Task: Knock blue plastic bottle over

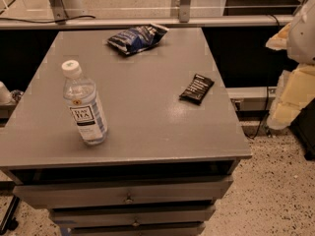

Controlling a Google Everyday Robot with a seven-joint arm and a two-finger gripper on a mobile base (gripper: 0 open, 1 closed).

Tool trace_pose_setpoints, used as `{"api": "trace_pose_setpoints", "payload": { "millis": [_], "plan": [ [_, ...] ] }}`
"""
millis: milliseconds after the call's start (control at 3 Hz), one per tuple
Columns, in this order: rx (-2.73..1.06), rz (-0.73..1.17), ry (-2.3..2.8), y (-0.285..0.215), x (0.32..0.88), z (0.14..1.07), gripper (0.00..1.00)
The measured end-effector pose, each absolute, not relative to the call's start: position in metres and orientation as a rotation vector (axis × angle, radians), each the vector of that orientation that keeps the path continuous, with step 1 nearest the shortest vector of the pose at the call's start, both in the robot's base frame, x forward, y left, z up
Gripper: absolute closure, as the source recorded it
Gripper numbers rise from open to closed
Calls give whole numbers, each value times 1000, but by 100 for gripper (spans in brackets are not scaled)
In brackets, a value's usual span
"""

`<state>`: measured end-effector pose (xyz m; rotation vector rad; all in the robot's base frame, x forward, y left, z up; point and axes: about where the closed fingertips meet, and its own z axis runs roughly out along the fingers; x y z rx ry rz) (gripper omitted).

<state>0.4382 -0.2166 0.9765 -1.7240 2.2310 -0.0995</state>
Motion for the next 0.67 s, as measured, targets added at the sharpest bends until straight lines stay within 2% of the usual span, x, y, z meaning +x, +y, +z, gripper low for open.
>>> {"api": "trace_pose_setpoints", "payload": {
  "millis": [667],
  "plan": [
    [-1702, -73, 2217, -215, 440, 976, 0]
  ]
}}
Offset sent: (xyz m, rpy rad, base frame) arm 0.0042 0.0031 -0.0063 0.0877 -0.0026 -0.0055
